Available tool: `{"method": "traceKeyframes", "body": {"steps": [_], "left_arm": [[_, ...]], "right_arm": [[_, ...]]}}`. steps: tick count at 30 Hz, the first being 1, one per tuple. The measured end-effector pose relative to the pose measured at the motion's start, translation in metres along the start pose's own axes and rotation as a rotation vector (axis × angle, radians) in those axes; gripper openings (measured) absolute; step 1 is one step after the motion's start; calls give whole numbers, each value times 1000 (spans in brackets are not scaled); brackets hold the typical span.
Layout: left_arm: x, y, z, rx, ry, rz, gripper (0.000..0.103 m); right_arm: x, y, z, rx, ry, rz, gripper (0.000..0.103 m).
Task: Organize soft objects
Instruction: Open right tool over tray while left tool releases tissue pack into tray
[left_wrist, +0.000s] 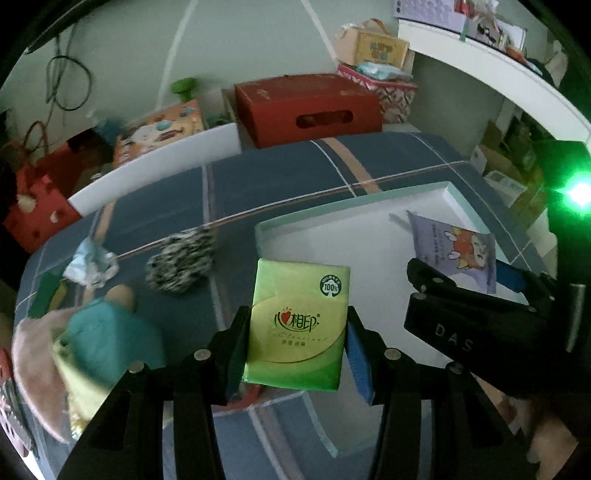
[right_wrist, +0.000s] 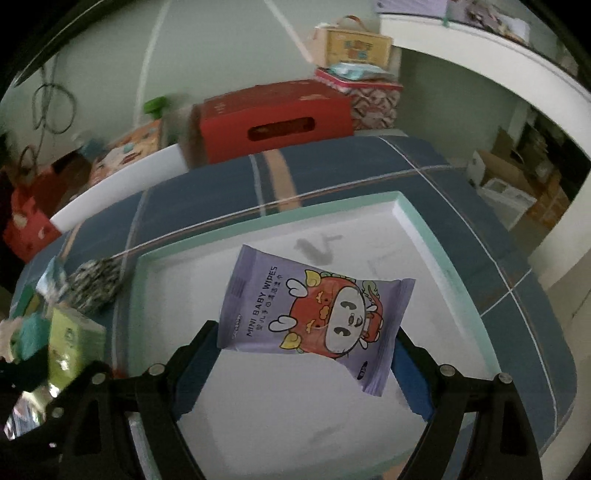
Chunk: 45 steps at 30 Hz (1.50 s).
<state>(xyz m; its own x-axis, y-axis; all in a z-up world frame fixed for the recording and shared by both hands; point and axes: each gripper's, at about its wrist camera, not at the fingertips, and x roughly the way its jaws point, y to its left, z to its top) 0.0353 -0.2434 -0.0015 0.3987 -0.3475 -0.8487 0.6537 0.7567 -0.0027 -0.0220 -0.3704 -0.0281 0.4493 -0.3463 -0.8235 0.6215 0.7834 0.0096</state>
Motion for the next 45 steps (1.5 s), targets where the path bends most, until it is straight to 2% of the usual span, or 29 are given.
{"method": "traceKeyframes", "body": {"steps": [1, 7, 12, 13, 15, 16, 18, 20, 25, 28, 40, 45], "left_arm": [[5, -2, 2, 1, 0, -8, 50], [40, -13, 13, -2, 18, -32, 50], [55, -16, 18, -22, 16, -55, 50], [58, -15, 17, -34, 26, -64, 50], [60, -14, 16, -41, 41, -65, 51], [59, -14, 15, -37, 40, -61, 51], [54, -13, 16, -38, 27, -64, 55], [48, -10, 16, -55, 16, -76, 68], [25, 1, 17, -93, -18, -86, 69], [7, 11, 17, -119, -39, -65, 75], [-30, 49, 6, -183, -46, -5, 76], [-48, 85, -5, -259, -43, 45, 76]], "right_arm": [[5, -4, 2, 18, 9, 21, 89], [24, -35, 8, 107, 7, -36, 90], [28, -44, 11, 125, 9, -52, 90], [28, -44, 12, 128, 12, -51, 91], [26, -47, 11, 141, 13, -59, 100], [26, -48, 12, 146, 14, -63, 100], [23, -50, 12, 156, 16, -66, 100], [20, -52, 12, 159, 19, -68, 101], [9, -52, 11, 146, 21, -65, 101], [1, -49, 11, 131, 16, -48, 101], [-25, -24, 9, 43, 0, 0, 101], [-32, -5, 5, 5, -1, 47, 101]]}}
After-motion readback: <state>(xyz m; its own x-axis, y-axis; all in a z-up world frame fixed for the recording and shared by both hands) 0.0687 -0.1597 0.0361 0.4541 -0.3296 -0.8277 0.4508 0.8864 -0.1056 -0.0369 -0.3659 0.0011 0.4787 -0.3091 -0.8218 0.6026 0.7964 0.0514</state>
